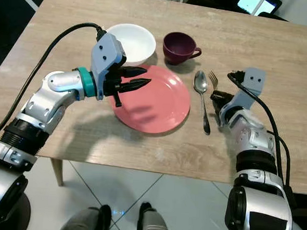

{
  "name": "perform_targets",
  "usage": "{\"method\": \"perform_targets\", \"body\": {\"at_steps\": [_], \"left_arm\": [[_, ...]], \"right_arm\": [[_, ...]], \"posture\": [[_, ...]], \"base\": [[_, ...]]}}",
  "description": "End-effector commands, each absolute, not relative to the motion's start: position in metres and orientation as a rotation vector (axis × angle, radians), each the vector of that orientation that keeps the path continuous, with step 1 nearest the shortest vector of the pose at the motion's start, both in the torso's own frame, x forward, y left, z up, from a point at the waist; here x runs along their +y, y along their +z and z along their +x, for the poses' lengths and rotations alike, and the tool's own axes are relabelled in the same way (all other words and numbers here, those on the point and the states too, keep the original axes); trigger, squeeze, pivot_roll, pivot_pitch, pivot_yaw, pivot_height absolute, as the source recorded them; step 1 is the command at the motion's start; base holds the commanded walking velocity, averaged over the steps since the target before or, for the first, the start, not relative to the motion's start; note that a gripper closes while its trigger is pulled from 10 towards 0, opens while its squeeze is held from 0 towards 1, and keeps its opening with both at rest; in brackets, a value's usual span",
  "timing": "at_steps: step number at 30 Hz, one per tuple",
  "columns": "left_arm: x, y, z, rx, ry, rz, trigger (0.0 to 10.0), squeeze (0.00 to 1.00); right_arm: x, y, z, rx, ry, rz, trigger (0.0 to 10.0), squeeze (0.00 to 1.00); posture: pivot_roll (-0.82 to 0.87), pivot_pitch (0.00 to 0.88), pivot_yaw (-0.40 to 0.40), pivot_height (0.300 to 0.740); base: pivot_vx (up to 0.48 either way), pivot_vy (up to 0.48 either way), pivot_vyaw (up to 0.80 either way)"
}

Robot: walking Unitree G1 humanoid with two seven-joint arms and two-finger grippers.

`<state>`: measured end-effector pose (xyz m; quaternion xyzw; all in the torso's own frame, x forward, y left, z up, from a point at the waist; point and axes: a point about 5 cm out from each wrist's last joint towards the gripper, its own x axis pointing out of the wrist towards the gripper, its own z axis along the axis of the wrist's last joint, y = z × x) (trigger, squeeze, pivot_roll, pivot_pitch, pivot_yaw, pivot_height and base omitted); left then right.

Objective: Setting the table

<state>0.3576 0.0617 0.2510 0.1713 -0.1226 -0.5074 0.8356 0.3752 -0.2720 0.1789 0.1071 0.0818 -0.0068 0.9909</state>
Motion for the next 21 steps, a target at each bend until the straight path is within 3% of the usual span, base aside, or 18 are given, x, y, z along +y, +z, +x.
{"method": "perform_targets", "body": {"at_steps": [1, 5, 6, 12, 14, 21], "left_arm": [[0.062, 0.245, 0.356, -0.252, -1.085, 0.368, 10.0, 0.0], [0.063, 0.245, 0.356, -0.251, -1.084, 0.367, 10.0, 0.0], [0.064, 0.245, 0.356, -0.25, -1.083, 0.366, 10.0, 0.0], [0.064, 0.244, 0.357, -0.252, -1.084, 0.365, 10.0, 0.0], [0.064, 0.242, 0.357, -0.251, -1.089, 0.361, 10.0, 0.0], [0.063, 0.241, 0.357, -0.247, -1.096, 0.357, 10.0, 0.0]], "right_arm": [[-0.276, 0.17, 0.373, 0.188, -0.051, 0.23, 10.0, 1.0], [-0.28, 0.173, 0.373, 0.173, -0.067, 0.229, 10.0, 1.0], [-0.282, 0.176, 0.373, 0.157, -0.078, 0.228, 10.0, 0.0], [-0.286, 0.188, 0.373, 0.096, -0.09, 0.213, 10.0, 0.0], [-0.286, 0.22, 0.373, -0.044, -0.059, 0.13, 10.0, 0.0], [-0.285, 0.268, 0.365, -0.191, -0.021, -0.09, 10.0, 0.0]], "posture": [[-0.03, 0.163, 0.059, 0.74], [-0.03, 0.161, 0.059, 0.74], [-0.03, 0.16, 0.059, 0.74], [-0.03, 0.159, 0.059, 0.74], [-0.03, 0.156, 0.062, 0.74], [-0.04, 0.158, 0.065, 0.74]], "base": [[0.0, 0.0, 0.0], [0.0, 0.0, 0.0], [0.0, 0.0, 0.0], [0.0, 0.0, 0.0], [0.0, 0.0, 0.0], [0.0, 0.0, 0.0]]}}
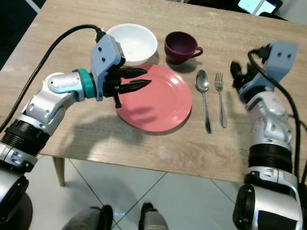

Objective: Setting the table

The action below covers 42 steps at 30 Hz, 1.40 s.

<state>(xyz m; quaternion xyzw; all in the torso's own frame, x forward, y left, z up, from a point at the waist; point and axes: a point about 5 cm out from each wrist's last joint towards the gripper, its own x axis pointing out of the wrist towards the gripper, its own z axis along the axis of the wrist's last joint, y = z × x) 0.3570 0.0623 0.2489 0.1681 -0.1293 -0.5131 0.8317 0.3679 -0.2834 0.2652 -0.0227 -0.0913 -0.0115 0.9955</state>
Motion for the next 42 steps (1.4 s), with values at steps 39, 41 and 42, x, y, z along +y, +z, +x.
{"method": "perform_targets", "body": {"at_steps": [39, 41, 42], "left_arm": [[0.142, 0.281, 0.357, -0.417, -0.261, 0.173, 10.0, 0.0], [0.143, 0.28, 0.356, -0.413, -0.255, 0.177, 10.0, 0.0], [0.143, 0.279, 0.355, -0.41, -0.254, 0.177, 10.0, 0.0]], "right_arm": [[-0.114, 0.266, 0.32, -0.611, 0.142, 0.253, 10.0, 0.0], [-0.116, 0.264, 0.319, -0.608, 0.123, 0.244, 10.0, 0.0], [-0.117, 0.263, 0.318, -0.608, 0.107, 0.233, 10.0, 0.0]], "posture": [[0.0, 0.181, 0.153, 0.74], [0.0, 0.179, 0.155, 0.74], [0.0, 0.178, 0.156, 0.74]], "base": [[0.0, 0.0, 0.0], [0.0, 0.0, 0.0], [0.0, 0.0, 0.0]]}}
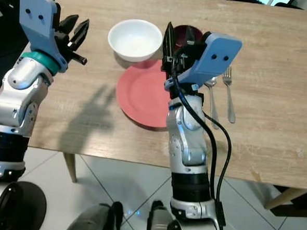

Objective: Setting the table

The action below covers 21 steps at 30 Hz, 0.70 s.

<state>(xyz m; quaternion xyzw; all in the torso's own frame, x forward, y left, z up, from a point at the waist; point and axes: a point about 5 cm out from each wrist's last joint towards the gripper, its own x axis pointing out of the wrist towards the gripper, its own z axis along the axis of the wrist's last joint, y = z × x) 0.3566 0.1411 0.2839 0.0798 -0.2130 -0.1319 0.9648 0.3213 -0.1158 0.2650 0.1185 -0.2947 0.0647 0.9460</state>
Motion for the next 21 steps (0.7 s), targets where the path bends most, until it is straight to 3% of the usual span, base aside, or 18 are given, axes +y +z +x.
{"method": "perform_targets", "body": {"at_steps": [1, 7, 8, 12, 21], "left_arm": [[0.143, 0.278, 0.353, -0.41, -0.252, 0.174, 10.0, 0.0], [0.141, 0.28, 0.347, -0.432, -0.285, 0.139, 10.0, 0.0], [0.135, 0.271, 0.34, -0.419, -0.342, 0.239, 10.0, 0.0], [0.135, 0.257, 0.331, -0.393, -0.368, 0.282, 10.0, 0.0], [0.136, 0.245, 0.333, -0.361, -0.301, 0.186, 10.0, 0.0]], "right_arm": [[-0.12, 0.262, 0.317, -0.61, 0.089, 0.212, 10.0, 0.0], [-0.132, 0.26, 0.315, -0.629, 0.028, 0.117, 10.0, 0.0], [-0.146, 0.255, 0.311, -0.63, -0.027, 0.014, 10.0, 0.0], [-0.16, 0.246, 0.306, -0.609, -0.078, -0.056, 10.0, 0.0], [-0.162, 0.253, 0.308, -0.636, -0.083, -0.084, 10.0, 0.0]], "posture": [[-0.01, 0.174, 0.161, 0.74], [-0.01, 0.172, 0.164, 0.74], [-0.03, 0.165, 0.17, 0.74], [-0.03, 0.159, 0.161, 0.74], [-0.06, 0.147, 0.151, 0.74]], "base": [[0.0, 0.0, 0.0], [0.0, 0.0, 0.0], [0.0, 0.0, 0.0], [0.0, 0.0, 0.0], [0.0, 0.0, 0.0]]}}
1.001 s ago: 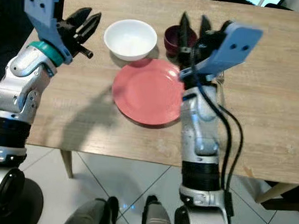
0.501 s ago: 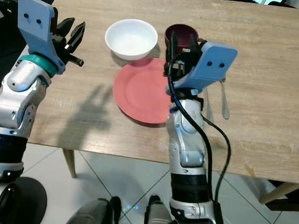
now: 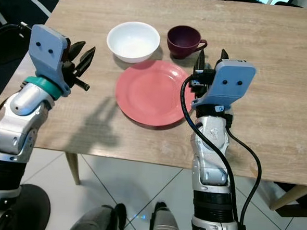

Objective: Setting the table

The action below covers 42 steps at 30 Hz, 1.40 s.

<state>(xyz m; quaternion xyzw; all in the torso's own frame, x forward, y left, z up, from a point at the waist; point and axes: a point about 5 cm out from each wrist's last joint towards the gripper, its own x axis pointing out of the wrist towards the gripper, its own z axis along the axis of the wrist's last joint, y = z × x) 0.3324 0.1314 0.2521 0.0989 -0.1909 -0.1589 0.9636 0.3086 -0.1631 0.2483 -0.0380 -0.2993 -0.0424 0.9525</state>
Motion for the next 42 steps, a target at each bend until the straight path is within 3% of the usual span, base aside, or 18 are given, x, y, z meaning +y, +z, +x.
{"method": "perform_targets", "body": {"at_steps": [1, 28, 35, 42], "left_arm": [[0.136, 0.245, 0.333, -0.361, -0.301, 0.186, 10.0, 0.0], [0.133, 0.228, 0.343, -0.298, -0.198, 0.188, 10.0, 0.0], [0.139, 0.235, 0.344, -0.368, -0.119, 0.31, 10.0, 0.0], [0.139, 0.235, 0.345, -0.368, -0.117, 0.295, 10.0, 0.0]], "right_arm": [[-0.162, 0.253, 0.308, -0.636, -0.083, -0.084, 10.0, 0.0], [-0.152, 0.241, 0.317, -0.568, -0.043, -0.016, 10.0, 0.0], [-0.153, 0.231, 0.319, -0.522, -0.04, -0.004, 10.0, 0.0], [-0.153, 0.229, 0.321, -0.513, -0.04, 0.0, 10.0, 0.0]], "posture": [[-0.06, 0.147, 0.151, 0.74], [-0.06, 0.134, 0.139, 0.74], [-0.06, 0.142, 0.133, 0.74], [-0.06, 0.145, 0.13, 0.74]], "base": [[0.0, 0.0, 0.0], [0.0, 0.0, 0.0], [0.0, 0.0, 0.0], [-0.039, 0.0, 0.0]]}}
